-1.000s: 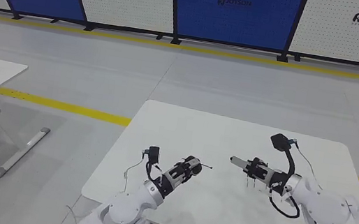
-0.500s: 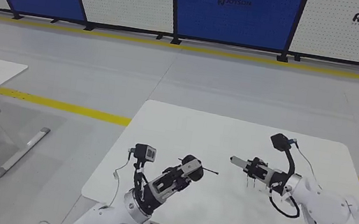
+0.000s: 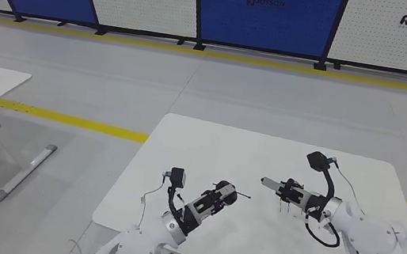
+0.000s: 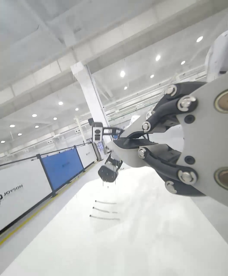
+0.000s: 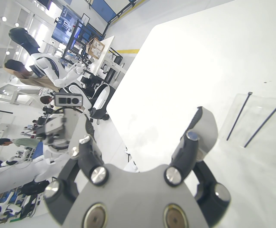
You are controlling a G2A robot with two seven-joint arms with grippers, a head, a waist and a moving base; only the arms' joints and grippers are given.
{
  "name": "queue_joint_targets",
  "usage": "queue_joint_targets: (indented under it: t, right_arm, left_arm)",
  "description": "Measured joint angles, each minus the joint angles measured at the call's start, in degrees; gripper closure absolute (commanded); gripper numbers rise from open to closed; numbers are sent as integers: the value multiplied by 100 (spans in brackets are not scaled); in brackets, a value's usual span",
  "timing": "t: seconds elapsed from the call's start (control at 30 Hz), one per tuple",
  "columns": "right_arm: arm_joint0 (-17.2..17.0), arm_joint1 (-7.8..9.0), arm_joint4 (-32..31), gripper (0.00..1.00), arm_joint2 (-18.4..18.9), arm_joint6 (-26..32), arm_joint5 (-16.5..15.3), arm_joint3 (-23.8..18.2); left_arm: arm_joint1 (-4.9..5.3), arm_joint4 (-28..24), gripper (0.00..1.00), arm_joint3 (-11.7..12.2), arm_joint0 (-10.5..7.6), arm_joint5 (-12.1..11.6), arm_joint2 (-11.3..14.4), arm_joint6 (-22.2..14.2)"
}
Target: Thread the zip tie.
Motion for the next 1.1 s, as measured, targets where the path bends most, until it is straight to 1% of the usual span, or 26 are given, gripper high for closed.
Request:
queue_joint_targets:
  t: [0.03,0.13,0.27,0.33,0.4,0.67,0.77,0.87,0.97,1.03,1.1]
  right_arm:
    - [0,0,0,0,0,0,0,0]
    - [0,0,0,0,0,0,0,0]
    - [0,0,0,0,0,0,0,0]
    - [0,0,0,0,0,0,0,0]
    - [0,0,0,0,0,0,0,0]
    - [0,0,0,0,0,0,0,0]
    - [-9,18,-154,0,-2,37,-76,-116]
    - [82,92,-419,0,192,417,-131,-275]
    - [183,178,-783,0,434,862,-59,-450]
    - [292,229,-1036,0,511,1274,-15,-555]
    - [452,266,-1306,0,476,1681,-37,-573]
  left_arm:
    - [-12,73,100,186,-114,81,80,9]
    - [-47,166,100,584,-347,187,241,111]
    - [-84,99,100,969,-558,262,380,176]
    - [-90,263,100,1118,-664,392,460,150]
    - [-92,338,100,1144,-689,421,489,153]
    - [-92,331,100,1136,-684,414,486,156]
    - [-92,331,100,1136,-684,414,486,156]
    - [-92,331,100,1136,-684,414,486,156]
    - [-92,331,100,1137,-684,414,486,156]
    - [-92,331,100,1137,-684,414,486,156]
    - [-92,332,100,1137,-684,414,486,156]
